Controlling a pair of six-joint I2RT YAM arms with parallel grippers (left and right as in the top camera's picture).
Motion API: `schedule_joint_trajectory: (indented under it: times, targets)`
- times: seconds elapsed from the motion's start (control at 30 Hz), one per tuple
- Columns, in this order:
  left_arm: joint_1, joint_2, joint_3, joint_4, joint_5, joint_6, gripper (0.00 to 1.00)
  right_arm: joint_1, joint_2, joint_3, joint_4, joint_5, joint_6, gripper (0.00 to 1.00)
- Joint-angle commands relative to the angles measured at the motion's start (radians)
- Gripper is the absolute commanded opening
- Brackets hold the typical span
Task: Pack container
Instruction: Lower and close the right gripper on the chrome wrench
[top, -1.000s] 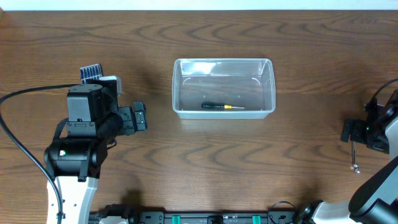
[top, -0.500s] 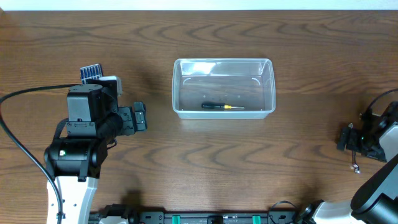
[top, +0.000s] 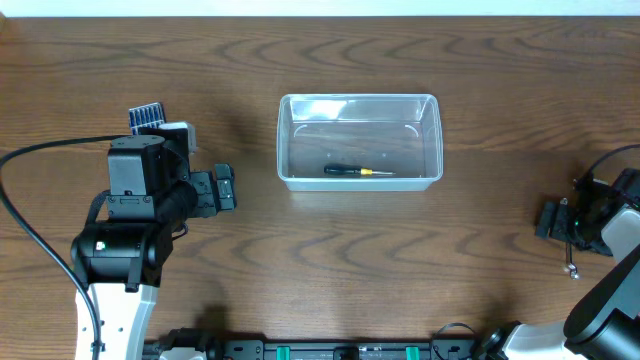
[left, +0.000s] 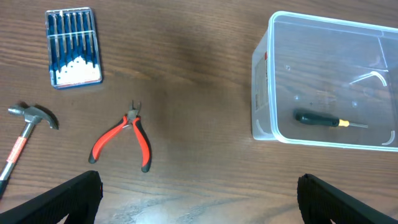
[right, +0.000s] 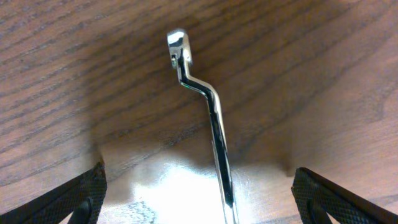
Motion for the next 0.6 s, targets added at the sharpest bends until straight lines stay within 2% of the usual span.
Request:
schedule_joint_trajectory:
  times: [0.0,0.47,0.57]
  targets:
    - [0.000,0.000,0.021,-0.002,-0.005,0.017,0.98,-0.010,0.012,-0.026,0.003,-0.013,-0.012,0.96]
    - [0.000,0.000,0.021,-0.011,-0.005,0.018,0.99,-0.011,0.012,-0.027,-0.026,-0.018,-0.011,0.84]
    - [0.000,0.000,0.021,-0.019,-0.005,0.018,0.98,-0.019,0.012,-0.027,-0.030,-0.010,-0.011,0.79]
